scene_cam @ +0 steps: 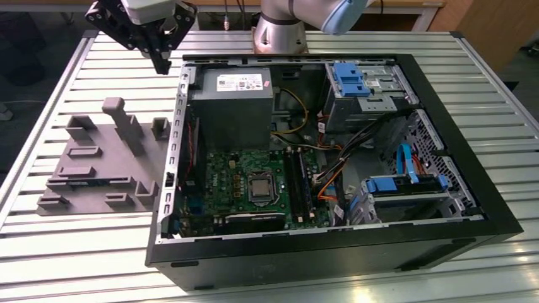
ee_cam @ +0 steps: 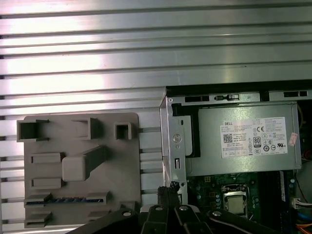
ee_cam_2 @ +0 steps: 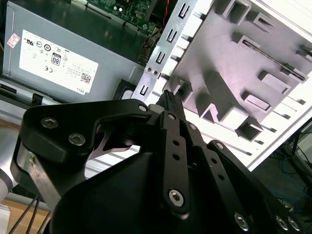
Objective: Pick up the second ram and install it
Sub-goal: 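Reach for the second ram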
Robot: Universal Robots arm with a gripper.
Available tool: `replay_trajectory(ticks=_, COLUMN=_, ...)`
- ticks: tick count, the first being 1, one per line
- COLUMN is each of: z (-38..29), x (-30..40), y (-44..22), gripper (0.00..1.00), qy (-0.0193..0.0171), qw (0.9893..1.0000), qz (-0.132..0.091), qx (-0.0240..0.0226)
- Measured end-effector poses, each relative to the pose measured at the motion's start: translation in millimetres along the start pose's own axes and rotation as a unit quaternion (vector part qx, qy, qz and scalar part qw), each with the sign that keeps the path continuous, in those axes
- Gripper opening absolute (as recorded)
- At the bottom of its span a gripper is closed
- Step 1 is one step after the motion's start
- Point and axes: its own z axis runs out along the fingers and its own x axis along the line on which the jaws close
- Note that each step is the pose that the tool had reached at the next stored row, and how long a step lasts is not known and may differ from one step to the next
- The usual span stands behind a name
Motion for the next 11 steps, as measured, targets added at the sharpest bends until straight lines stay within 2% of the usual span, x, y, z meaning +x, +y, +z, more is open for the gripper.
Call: replay_trajectory(ticks=11, z=0.0, x=4.2, y=-0.3, gripper=0.11, qy=0.0, qw=1.0, qz=0.0, qx=0.0)
